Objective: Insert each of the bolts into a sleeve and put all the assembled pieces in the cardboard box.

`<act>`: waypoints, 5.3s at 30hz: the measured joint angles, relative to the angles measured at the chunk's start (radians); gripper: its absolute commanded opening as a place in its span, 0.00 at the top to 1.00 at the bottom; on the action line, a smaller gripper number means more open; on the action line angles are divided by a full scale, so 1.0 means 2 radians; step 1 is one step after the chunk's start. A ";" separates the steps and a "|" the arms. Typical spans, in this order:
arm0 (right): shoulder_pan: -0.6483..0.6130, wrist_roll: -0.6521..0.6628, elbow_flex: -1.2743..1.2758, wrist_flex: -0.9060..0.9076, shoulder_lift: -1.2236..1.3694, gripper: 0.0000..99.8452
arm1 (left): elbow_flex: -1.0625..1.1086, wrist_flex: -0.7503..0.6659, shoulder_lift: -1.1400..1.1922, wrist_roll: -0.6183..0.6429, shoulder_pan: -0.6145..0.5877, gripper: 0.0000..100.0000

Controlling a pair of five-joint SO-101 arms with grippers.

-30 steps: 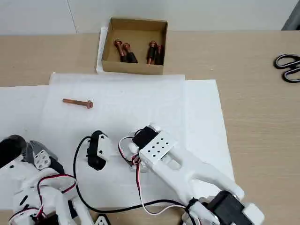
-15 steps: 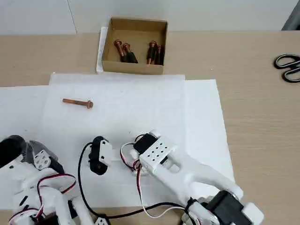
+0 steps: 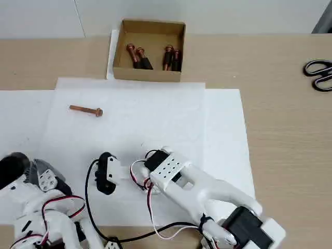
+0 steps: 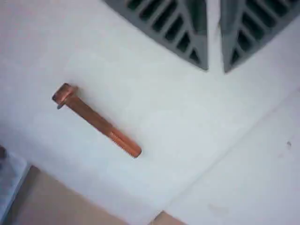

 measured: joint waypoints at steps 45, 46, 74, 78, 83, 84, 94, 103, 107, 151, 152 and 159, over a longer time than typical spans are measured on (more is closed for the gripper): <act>0.178 -0.147 -0.002 0.186 -0.331 1.00 | -0.002 0.000 0.000 0.038 0.000 0.99; 0.194 -0.157 -0.007 0.188 -0.334 1.00 | -0.002 0.000 0.000 0.038 0.000 0.99; 0.353 -0.178 -0.101 0.334 -0.394 1.00 | -0.456 -0.087 0.646 0.111 0.135 0.99; 0.353 -0.178 -0.101 0.334 -0.394 1.00 | -0.536 -0.032 0.772 0.102 0.149 0.99; 0.354 -0.178 -0.101 0.334 -0.394 1.00 | -0.660 0.062 0.911 0.101 0.151 0.99; 0.354 -0.178 -0.100 0.334 -0.394 1.00 | -0.685 0.083 0.937 0.101 0.151 0.99; 0.354 -0.178 -0.090 0.334 -0.394 1.00 | -0.779 0.159 1.085 0.100 0.135 0.99; 0.356 -0.178 -0.064 0.318 -0.394 1.00 | -0.797 0.159 1.188 0.054 0.108 0.99; 0.354 -0.175 -0.052 0.305 -0.394 1.00 | -0.854 0.159 1.231 -0.044 0.107 0.99; 0.496 -0.147 -0.005 0.279 -0.394 1.00 | -0.969 0.159 1.309 -0.796 0.179 0.88; 0.496 -0.147 -0.005 0.279 -0.394 1.00 | -0.969 0.159 1.309 -0.796 0.179 0.88; 0.496 -0.147 -0.005 0.279 -0.394 1.00 | -0.968 0.159 1.309 -0.796 0.189 0.88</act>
